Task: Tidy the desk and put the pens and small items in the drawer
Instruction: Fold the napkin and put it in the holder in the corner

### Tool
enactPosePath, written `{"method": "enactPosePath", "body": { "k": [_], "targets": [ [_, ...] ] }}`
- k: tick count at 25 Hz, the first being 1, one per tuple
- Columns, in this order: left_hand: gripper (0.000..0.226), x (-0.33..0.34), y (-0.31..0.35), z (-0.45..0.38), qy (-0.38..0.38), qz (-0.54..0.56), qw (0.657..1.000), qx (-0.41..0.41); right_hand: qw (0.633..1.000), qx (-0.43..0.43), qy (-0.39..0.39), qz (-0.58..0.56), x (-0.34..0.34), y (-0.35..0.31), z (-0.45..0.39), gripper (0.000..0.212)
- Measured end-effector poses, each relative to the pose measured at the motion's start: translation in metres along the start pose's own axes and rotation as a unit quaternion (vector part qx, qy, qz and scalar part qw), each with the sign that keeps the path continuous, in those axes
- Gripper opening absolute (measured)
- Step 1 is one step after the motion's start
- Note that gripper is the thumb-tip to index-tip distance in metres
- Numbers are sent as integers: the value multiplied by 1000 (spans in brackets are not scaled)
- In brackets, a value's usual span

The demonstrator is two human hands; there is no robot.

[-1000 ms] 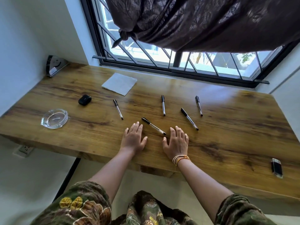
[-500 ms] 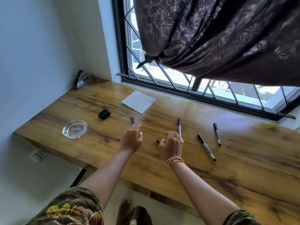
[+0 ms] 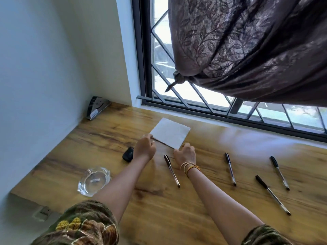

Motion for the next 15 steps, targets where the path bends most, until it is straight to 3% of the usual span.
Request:
{"method": "enactPosePath", "body": {
  "k": [8, 15],
  "targets": [
    [41, 16, -27, -81, -54, 79, 992, -83, 992, 119, 46, -13, 8, -23, -53, 52],
    [47, 35, -19, -106, -87, 86, 986, -114, 981, 189, 49, -6, 9, -23, -73, 51]
  ]
}}
Point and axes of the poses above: each hand's wrist, its own z-axis away from the middle knuckle, its own x-axis out of the palm, y = z × x, the point moved 6 cm from there along -z, towards the middle knuckle, and after that the axes turned 3 degrees about x, right-handed, at the moved point
